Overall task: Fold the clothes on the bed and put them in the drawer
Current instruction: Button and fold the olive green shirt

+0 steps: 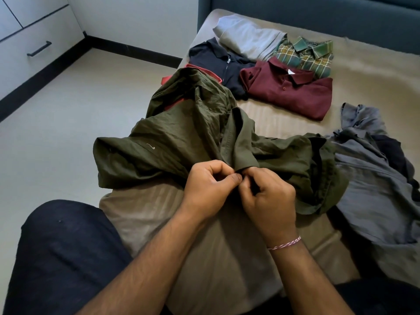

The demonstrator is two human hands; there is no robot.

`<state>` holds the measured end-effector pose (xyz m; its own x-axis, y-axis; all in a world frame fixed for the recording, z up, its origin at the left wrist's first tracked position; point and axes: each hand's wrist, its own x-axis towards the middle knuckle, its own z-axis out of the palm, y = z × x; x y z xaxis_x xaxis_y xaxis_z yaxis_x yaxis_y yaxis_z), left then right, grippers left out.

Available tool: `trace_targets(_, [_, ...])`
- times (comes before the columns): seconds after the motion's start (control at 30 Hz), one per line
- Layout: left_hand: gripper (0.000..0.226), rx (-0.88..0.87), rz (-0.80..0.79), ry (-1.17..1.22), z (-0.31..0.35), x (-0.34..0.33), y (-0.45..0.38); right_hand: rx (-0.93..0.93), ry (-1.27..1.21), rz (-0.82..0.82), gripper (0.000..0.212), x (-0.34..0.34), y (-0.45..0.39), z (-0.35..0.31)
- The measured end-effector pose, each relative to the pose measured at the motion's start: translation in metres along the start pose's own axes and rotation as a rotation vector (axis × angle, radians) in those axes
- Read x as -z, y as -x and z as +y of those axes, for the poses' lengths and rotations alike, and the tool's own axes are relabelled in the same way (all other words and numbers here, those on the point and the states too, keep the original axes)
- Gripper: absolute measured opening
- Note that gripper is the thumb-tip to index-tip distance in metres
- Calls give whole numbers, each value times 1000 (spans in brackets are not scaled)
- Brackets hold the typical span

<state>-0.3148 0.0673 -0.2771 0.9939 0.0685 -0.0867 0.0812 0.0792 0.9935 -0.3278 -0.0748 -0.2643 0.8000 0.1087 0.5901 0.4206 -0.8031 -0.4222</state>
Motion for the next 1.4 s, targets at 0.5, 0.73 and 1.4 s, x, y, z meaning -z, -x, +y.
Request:
trace_targets(0.5, [14,-255,80,-289,4,-3,5,-50,-28,16,9,3,-3,1])
trace_targets(0.73, [40,-580,-107,-497,-1,6,9,-806,-916,48,22,1,-6,4])
trace_targets(1.4, [8,-632,357,-675,26,33,12,-427,-444,-51,11,15,-4,5])
